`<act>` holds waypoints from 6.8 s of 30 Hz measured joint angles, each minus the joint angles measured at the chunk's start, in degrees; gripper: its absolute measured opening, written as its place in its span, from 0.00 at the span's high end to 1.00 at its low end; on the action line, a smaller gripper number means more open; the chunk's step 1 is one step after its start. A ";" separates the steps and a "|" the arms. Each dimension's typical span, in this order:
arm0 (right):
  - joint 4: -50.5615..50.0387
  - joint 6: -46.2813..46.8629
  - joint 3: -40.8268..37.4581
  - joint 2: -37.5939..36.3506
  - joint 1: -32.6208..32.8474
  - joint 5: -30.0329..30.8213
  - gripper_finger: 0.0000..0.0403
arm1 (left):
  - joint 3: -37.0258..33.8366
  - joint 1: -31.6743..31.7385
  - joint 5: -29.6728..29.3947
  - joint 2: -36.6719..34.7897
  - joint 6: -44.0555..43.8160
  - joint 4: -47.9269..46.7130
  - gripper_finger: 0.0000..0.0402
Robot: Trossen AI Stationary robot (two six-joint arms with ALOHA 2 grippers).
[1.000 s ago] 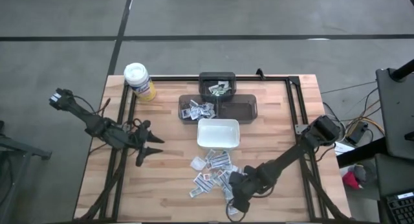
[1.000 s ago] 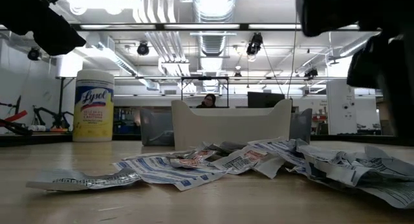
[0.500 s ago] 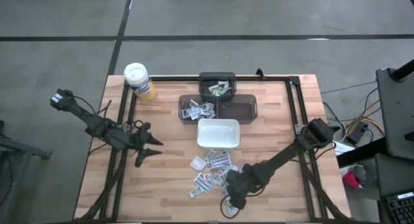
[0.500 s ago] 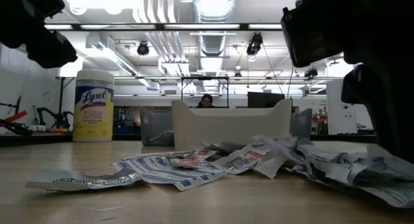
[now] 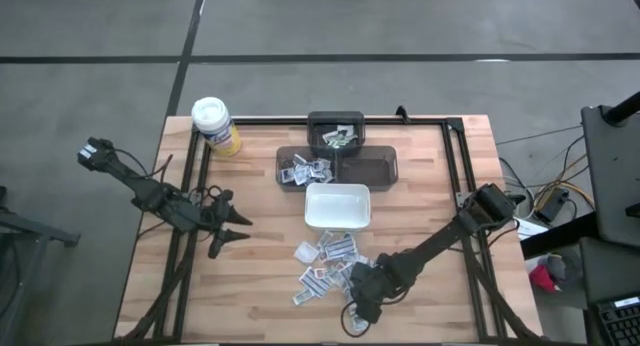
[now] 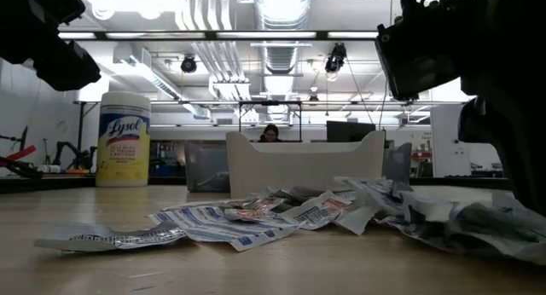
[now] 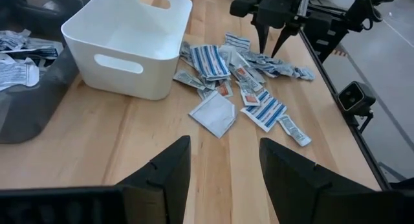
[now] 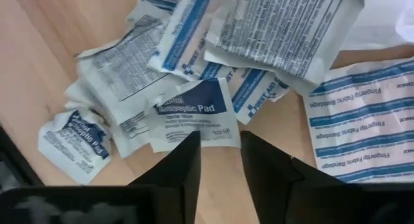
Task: Pick & Place First Aid Supplies
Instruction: Put the alcohol pad into the left black bin
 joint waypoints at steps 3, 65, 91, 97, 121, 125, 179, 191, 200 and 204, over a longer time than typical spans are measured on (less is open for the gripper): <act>-0.09 0.35 -0.05 0.02 -0.01 0.01 0.80 | 0.00 0.00 -0.07 0.00 0.01 0.02 0.56; 1.28 9.38 0.80 -8.52 4.27 -6.33 0.98 | -0.07 0.00 -0.11 0.02 0.68 -0.33 0.56; 40.72 -15.21 0.79 -10.54 -18.92 4.98 0.98 | -0.09 -0.02 1.64 -0.02 0.20 0.34 0.56; 44.87 -19.86 0.79 -10.54 -25.46 8.95 0.98 | -0.09 0.00 1.64 -0.04 0.26 0.50 0.56; 32.22 -30.59 2.85 -10.51 -41.17 18.32 0.98 | -0.09 -0.01 0.60 -0.04 1.16 0.51 0.56; 23.70 -32.02 5.90 -10.51 -41.82 18.32 0.98 | -0.09 -0.02 -1.92 -0.04 1.17 0.52 0.56; 15.89 -47.17 8.15 -0.52 -50.41 8.61 0.96 | -0.33 0.00 -12.04 -0.04 3.19 0.51 0.56; 15.98 -46.75 8.15 -0.99 -51.61 8.63 0.73 | -3.20 2.27 -11.55 -3.71 6.43 1.51 0.56; 15.72 -46.53 8.15 -6.31 -50.24 8.59 0.68 | -4.52 2.58 -8.30 -12.54 11.32 1.52 0.56; 15.43 -47.01 8.15 -9.48 -48.57 8.55 0.68 | -4.48 2.60 -4.71 -15.92 14.25 1.52 0.56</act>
